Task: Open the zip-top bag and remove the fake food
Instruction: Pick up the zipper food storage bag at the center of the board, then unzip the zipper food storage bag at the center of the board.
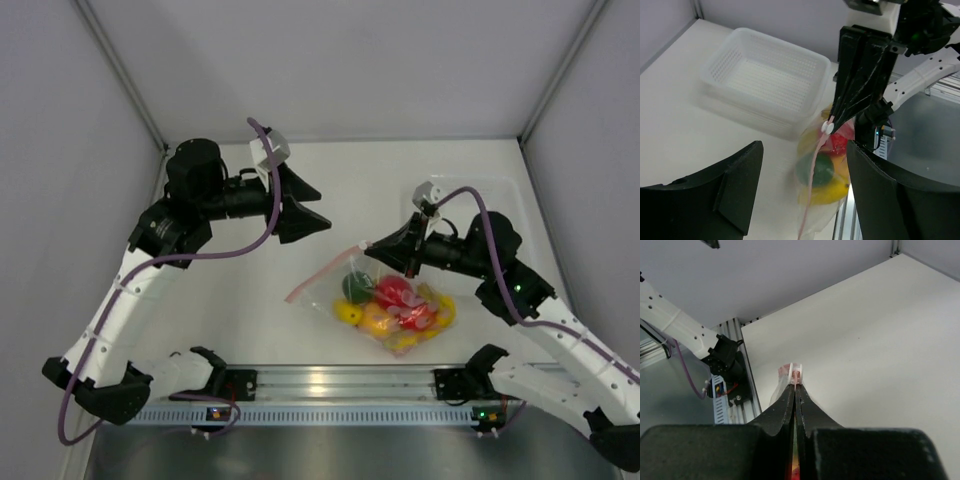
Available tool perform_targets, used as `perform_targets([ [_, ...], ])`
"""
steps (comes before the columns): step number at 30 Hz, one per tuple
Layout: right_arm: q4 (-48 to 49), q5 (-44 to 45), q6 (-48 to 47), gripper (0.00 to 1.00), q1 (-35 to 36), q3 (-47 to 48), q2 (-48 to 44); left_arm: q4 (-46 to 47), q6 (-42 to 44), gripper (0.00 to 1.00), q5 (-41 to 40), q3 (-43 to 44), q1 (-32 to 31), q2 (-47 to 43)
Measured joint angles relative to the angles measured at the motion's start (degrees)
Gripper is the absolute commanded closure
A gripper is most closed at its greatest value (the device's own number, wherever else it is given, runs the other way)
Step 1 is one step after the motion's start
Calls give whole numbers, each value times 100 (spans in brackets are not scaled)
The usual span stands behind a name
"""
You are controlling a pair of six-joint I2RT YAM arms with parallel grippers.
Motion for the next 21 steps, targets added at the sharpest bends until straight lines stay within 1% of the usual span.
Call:
perform_targets([
  [2, -7, 140, -98, 100, 177, 249, 348, 96, 20, 26, 221, 90, 28, 50],
  [3, -22, 186, -133, 100, 203, 341, 457, 118, 35, 24, 332, 153, 59, 81],
  [5, -57, 256, -216, 100, 234, 599, 664, 195, 90, 23, 577, 328, 131, 164],
  [10, -90, 275, -400, 100, 256, 1132, 837, 332, 262, 23, 953, 474, 195, 192],
  [14, -31, 68, -509, 100, 271, 1126, 831, 365, 358, 24, 1303, 474, 192, 295],
  [21, 160, -118, -673, 100, 280, 505, 597, 385, 483, 21, 1757, 479, 192, 868],
])
